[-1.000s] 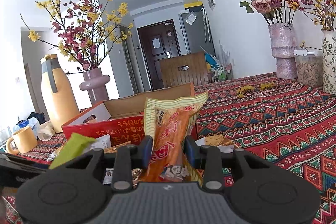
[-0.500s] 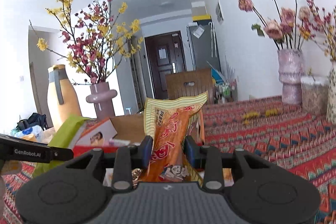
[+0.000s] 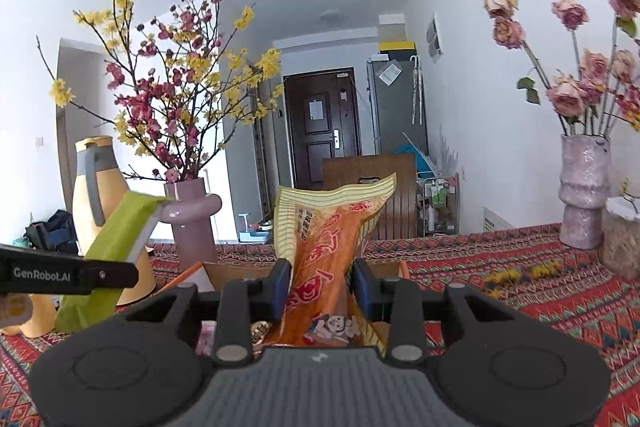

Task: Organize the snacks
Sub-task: 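Carry both held packets over the cardboard box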

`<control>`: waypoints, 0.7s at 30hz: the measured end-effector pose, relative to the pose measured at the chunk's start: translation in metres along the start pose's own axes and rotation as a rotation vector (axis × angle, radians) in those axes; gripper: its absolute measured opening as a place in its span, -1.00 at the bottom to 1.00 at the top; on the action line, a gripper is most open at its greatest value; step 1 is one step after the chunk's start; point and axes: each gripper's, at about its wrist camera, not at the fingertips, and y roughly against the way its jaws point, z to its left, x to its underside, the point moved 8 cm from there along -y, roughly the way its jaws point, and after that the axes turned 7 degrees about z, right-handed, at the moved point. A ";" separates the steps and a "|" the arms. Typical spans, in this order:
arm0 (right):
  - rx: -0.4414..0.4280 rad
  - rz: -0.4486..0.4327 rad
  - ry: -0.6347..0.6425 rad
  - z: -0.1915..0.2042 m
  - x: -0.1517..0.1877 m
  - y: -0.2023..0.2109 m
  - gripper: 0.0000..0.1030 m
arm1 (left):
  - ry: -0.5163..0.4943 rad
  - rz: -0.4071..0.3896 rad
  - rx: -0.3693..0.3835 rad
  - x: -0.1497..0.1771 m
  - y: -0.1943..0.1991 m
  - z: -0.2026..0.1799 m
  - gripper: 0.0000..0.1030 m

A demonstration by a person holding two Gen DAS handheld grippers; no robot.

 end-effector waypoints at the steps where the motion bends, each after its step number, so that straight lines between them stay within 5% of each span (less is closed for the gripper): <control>1: 0.001 0.006 0.004 0.002 -0.002 -0.007 -0.36 | 0.006 0.000 -0.002 -0.002 -0.005 0.002 -0.25; 12: 0.021 0.086 -0.046 0.003 0.004 -0.082 -0.36 | 0.085 0.052 -0.024 0.002 -0.080 0.026 -0.25; 21: 0.037 0.133 -0.048 -0.001 0.025 -0.104 -0.36 | 0.079 0.097 -0.016 0.020 -0.110 0.030 -0.25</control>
